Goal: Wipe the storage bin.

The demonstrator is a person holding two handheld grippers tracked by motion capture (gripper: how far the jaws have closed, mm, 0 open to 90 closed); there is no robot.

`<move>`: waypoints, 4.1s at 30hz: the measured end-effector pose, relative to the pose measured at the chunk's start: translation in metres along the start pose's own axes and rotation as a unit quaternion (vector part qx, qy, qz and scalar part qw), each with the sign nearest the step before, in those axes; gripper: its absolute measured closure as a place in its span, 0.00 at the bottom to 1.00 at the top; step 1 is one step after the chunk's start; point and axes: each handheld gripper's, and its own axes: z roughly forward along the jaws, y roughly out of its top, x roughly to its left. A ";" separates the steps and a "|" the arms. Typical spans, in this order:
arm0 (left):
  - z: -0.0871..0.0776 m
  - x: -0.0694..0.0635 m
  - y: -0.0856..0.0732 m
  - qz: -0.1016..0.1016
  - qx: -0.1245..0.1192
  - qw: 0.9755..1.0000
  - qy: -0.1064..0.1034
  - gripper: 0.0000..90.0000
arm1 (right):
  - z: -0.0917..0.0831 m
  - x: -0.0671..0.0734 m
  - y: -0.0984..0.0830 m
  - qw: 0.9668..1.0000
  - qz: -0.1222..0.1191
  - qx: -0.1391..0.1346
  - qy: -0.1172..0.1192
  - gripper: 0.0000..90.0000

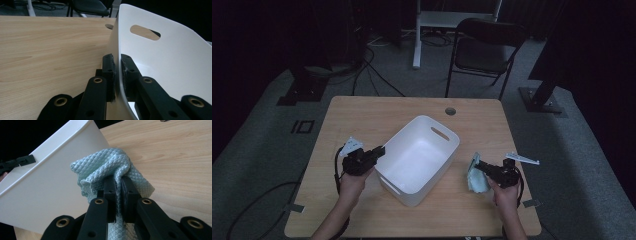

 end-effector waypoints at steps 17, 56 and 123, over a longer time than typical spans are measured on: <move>-0.001 -0.011 -0.002 0.014 0.004 1.000 0.020 0.94 | 0.026 0.020 0.032 0.999 -0.017 -0.022 0.032 0.94; 0.004 -0.020 -0.001 0.034 0.013 0.999 0.024 0.95 | 0.047 0.033 0.029 0.999 -0.019 -0.006 0.043 0.94; 0.007 -0.033 -0.001 0.038 0.013 0.998 0.052 0.95 | 0.050 0.053 0.020 0.998 -0.027 0.012 0.059 0.94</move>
